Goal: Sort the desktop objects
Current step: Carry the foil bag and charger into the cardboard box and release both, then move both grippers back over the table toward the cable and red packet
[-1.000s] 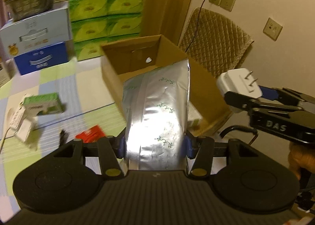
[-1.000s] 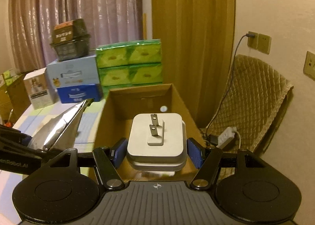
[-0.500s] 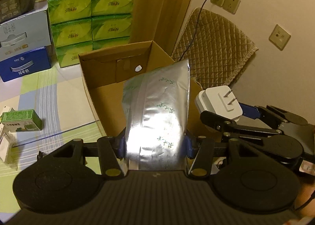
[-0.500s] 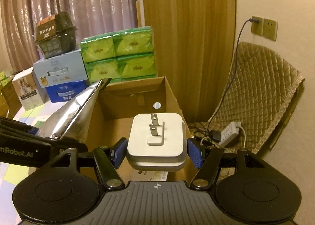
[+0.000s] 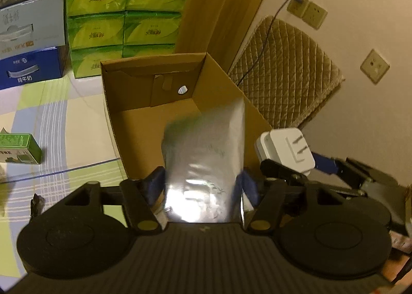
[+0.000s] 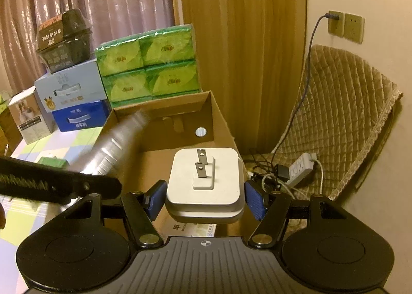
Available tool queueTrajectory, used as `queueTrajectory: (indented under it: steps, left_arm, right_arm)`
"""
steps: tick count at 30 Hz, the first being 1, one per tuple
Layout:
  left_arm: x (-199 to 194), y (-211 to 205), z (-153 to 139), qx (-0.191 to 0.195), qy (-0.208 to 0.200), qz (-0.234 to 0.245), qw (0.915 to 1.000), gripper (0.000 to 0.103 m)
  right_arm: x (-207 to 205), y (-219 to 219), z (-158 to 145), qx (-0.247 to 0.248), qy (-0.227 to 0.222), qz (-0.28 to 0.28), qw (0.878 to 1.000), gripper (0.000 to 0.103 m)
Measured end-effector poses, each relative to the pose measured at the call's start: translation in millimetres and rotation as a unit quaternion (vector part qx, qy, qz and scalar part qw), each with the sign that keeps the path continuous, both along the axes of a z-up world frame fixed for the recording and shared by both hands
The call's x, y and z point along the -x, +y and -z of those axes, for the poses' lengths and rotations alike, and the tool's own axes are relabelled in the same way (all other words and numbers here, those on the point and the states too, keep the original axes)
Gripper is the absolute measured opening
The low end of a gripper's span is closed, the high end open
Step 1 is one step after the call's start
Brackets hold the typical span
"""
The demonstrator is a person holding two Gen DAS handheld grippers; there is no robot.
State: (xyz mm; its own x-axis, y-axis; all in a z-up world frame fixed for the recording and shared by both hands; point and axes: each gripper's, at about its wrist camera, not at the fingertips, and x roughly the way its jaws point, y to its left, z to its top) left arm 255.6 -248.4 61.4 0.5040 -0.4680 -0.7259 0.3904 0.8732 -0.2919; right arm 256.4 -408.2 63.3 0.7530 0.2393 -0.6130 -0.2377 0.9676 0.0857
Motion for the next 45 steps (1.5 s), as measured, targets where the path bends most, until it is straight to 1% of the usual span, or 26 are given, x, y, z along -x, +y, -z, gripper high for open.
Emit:
queueTrajectory:
  steps: [4, 8, 11, 16, 18, 20, 21, 23, 25, 29, 34, 39, 45]
  left_arm:
    - [3.6, 15.1, -6.7, 0.01, -0.012, -0.013, 0.9998, 0.058]
    - [13.2, 30.7, -11.2, 0.009, -0.022, -0.02, 0.9995, 0.058]
    - [20.9, 44.2, -10.7, 0.013, -0.021, -0.031, 0.9992, 0.058]
    - [30.5, 62.1, -7.2, 0.008, -0.02, -0.045, 0.9988, 0.06]
    - [33.4, 68.0, -5.5, 0.01, -0.017, -0.05, 0.9986, 0.06]
    - [37.3, 73.6, -4.5, 0.009, -0.017, -0.054, 0.9983, 0.062]
    - [39.4, 76.1, -4.1, 0.008, -0.018, -0.056, 0.9982, 0.065]
    - [45.8, 82.6, -2.6, 0.007, -0.021, -0.057, 0.9982, 0.07]
    - [53.6, 89.6, -0.6, 0.002, -0.023, -0.058, 0.9981, 0.07]
    - [68.6, 106.4, 3.7, 0.0, -0.017, -0.07, 0.9974, 0.07]
    - [91.2, 128.6, 7.5, -0.007, -0.017, -0.08, 0.9966, 0.076]
    - [114.4, 154.8, 8.3, -0.018, -0.023, -0.092, 0.9953, 0.081]
    - [138.9, 189.2, 6.6, -0.03, -0.027, -0.116, 0.9924, 0.085]
  right_arm:
    - [0.9, 0.2, 0.9, 0.0, 0.001, 0.0, 1.0, 0.063]
    - [2.9, 3.1, 2.0, -0.002, 0.003, -0.002, 1.0, 0.063]
    - [4.0, 7.5, 2.0, -0.003, 0.004, -0.006, 1.0, 0.063]
    - [3.9, 14.8, 0.8, -0.006, 0.004, -0.01, 1.0, 0.063]
    - [3.2, 16.8, -0.6, -0.014, 0.001, -0.013, 1.0, 0.063]
    - [2.1, 18.1, -3.0, -0.026, -0.002, -0.019, 0.999, 0.067]
    - [1.9, 18.8, -4.3, -0.029, -0.002, -0.02, 0.999, 0.071]
    - [3.8, 19.8, -6.8, -0.028, -0.006, -0.019, 0.999, 0.073]
    - [6.9, 19.8, -8.1, -0.026, -0.007, -0.018, 0.999, 0.074]
    - [17.3, 17.3, -9.0, -0.03, -0.002, -0.013, 0.999, 0.075]
    - [39.3, 18.9, -10.6, -0.039, 0.006, -0.012, 0.999, 0.079]
    - [66.0, 32.9, -14.8, -0.043, 0.007, -0.03, 0.999, 0.08]
    - [92.3, 54.2, -21.6, -0.063, 0.009, -0.044, 0.997, 0.084]
